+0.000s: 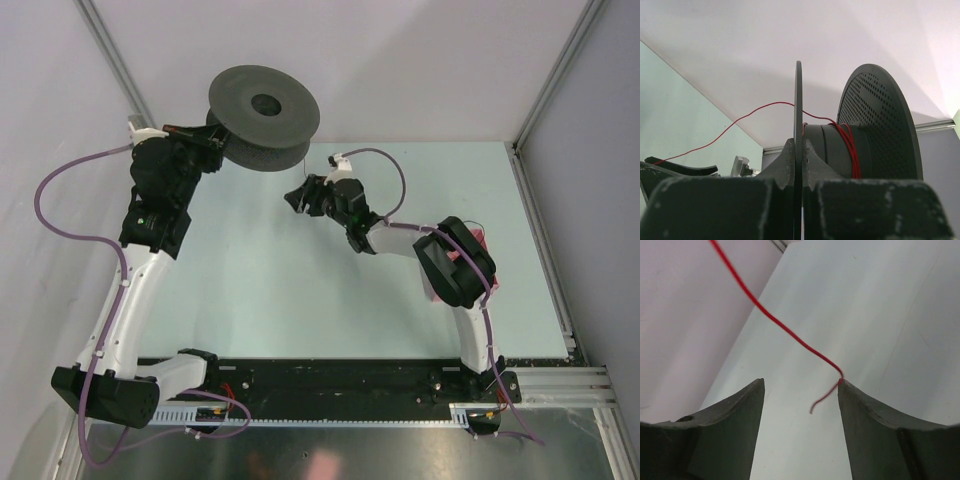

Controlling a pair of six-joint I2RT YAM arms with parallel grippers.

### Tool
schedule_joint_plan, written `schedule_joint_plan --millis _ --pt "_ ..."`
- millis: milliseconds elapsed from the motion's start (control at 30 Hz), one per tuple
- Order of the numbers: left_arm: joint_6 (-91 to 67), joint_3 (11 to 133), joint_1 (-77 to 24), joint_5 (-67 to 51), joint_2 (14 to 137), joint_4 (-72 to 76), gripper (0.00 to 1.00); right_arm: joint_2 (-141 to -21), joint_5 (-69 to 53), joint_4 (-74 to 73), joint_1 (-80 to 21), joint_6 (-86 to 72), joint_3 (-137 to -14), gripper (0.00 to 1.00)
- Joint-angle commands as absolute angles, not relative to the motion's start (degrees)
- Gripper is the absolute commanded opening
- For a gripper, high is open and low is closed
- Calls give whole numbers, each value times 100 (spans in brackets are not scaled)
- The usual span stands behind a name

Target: Wrap the cables

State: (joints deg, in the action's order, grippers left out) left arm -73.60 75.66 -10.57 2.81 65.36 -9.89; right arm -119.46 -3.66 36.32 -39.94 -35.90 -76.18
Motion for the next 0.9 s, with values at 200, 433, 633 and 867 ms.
schedule_joint_plan --millis 200,433,633,867 --pt "-7647 7659 -1028 256 6454 -507 0 -12159 -25 3672 -3988 -3610 -8200 43" --pt "-7669 7663 -1028 244 6450 -509 0 -12284 -54 3617 -4004 -3626 -8365 29" --pt "-7660 7688 -1028 246 6465 -510 0 -12303 -112 3578 -4033 -3682 -8334 40" --pt "-7653 7674 -1033 225 6453 -510 0 -12274 -204 3606 -4072 -3851 -8315 62"
